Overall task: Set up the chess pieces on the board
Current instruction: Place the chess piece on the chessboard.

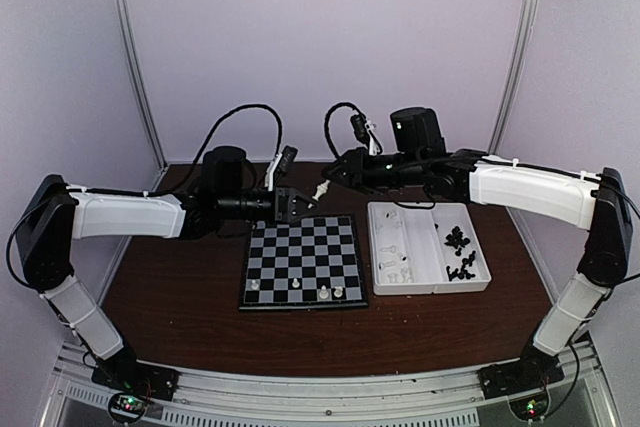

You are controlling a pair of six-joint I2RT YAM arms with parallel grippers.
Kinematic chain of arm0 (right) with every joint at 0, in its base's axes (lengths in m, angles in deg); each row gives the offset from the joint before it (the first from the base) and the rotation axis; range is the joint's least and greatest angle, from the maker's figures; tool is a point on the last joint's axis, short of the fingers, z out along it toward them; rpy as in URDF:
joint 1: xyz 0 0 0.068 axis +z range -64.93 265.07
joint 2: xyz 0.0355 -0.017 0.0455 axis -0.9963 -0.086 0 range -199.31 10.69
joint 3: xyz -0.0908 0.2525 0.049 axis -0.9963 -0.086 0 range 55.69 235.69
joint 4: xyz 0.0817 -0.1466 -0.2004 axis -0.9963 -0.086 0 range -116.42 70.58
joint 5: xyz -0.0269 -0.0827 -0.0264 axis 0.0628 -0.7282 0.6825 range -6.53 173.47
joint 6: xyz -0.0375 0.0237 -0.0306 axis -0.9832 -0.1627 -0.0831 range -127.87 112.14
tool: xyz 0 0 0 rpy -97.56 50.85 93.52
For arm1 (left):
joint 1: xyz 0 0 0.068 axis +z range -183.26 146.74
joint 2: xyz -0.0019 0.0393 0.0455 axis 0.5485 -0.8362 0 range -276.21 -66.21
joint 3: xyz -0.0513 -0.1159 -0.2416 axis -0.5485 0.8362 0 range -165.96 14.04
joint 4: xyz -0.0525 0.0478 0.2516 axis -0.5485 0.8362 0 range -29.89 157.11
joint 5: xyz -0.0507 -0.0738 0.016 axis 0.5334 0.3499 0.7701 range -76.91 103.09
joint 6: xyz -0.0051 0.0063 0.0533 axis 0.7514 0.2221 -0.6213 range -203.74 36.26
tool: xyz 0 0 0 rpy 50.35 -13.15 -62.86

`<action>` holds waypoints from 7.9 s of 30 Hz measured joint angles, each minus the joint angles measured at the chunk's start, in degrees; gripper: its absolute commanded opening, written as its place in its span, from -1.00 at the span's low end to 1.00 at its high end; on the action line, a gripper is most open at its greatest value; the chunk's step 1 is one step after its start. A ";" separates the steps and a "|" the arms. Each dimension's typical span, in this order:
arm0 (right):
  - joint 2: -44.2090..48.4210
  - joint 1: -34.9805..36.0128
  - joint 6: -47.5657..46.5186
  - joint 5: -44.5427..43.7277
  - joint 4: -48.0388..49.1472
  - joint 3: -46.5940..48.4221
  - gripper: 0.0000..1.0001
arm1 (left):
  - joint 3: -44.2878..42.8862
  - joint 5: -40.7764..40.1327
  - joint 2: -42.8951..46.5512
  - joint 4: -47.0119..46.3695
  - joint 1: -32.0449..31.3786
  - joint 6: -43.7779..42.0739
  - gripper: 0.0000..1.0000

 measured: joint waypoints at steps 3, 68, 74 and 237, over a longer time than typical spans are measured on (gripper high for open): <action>0.00 0.00 0.02 0.13 0.00 0.00 -0.41 | 0.02 0.15 0.00 0.00 0.00 0.00 -1.00; 4.22 0.98 -18.60 -12.17 -6.23 -6.49 -1.00 | 0.02 -10.58 9.18 22.25 2.43 -13.60 -1.00; 2.75 3.98 -24.72 -13.29 -1.97 -11.17 -1.00 | 0.02 -13.35 10.14 26.05 4.22 -15.30 -1.00; 2.80 4.39 -22.27 -7.63 2.64 -15.39 -0.47 | -45.42 -22.43 -18.47 95.58 1.33 -30.82 -1.00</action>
